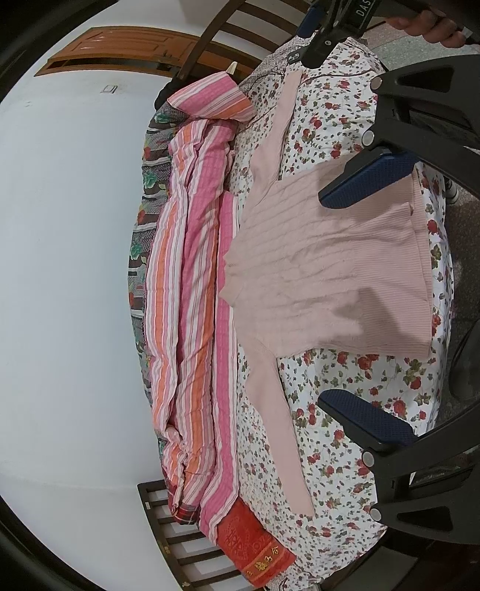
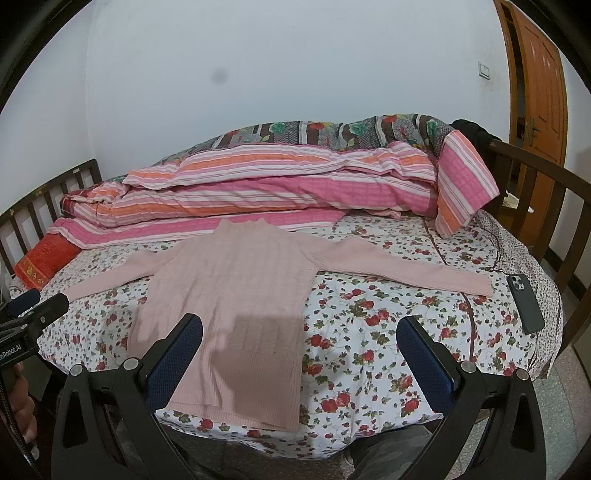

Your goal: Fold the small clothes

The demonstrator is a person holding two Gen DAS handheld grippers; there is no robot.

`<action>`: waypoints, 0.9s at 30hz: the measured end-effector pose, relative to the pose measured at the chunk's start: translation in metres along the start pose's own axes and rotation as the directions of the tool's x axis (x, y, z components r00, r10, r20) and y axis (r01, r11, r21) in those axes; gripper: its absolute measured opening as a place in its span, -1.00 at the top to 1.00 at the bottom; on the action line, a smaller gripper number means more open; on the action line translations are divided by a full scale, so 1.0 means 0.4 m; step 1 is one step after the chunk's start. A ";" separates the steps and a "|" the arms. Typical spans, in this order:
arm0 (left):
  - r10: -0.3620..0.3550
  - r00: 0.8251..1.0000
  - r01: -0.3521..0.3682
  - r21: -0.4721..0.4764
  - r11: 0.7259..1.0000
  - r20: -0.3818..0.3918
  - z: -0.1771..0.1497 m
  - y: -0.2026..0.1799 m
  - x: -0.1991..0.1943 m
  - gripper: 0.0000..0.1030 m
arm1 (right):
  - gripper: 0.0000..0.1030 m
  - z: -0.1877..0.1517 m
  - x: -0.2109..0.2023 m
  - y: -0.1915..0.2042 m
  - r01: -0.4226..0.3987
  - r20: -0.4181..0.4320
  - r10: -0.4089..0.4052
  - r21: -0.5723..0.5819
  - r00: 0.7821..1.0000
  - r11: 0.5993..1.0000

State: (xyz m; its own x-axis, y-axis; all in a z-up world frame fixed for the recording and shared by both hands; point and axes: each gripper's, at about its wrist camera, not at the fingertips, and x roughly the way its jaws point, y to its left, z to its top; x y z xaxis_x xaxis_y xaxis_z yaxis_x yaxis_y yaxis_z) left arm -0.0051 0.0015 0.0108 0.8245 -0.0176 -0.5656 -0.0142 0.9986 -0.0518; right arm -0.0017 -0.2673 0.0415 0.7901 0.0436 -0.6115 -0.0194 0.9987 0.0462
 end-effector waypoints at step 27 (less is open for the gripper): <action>0.004 1.000 -0.004 -0.015 1.000 0.004 0.008 0.022 -0.008 -0.92 | -0.99 0.001 -0.006 0.014 -0.004 0.006 0.004 -0.003 1.000 1.000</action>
State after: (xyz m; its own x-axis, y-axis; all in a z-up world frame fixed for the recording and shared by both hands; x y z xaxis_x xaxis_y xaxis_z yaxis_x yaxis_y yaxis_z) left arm -0.0059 0.0105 0.0148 0.8267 -0.0134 -0.5625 -0.0258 0.9978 -0.0617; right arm -0.0033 -0.2620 0.0435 0.7937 0.0478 -0.6065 -0.0247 0.9986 0.0463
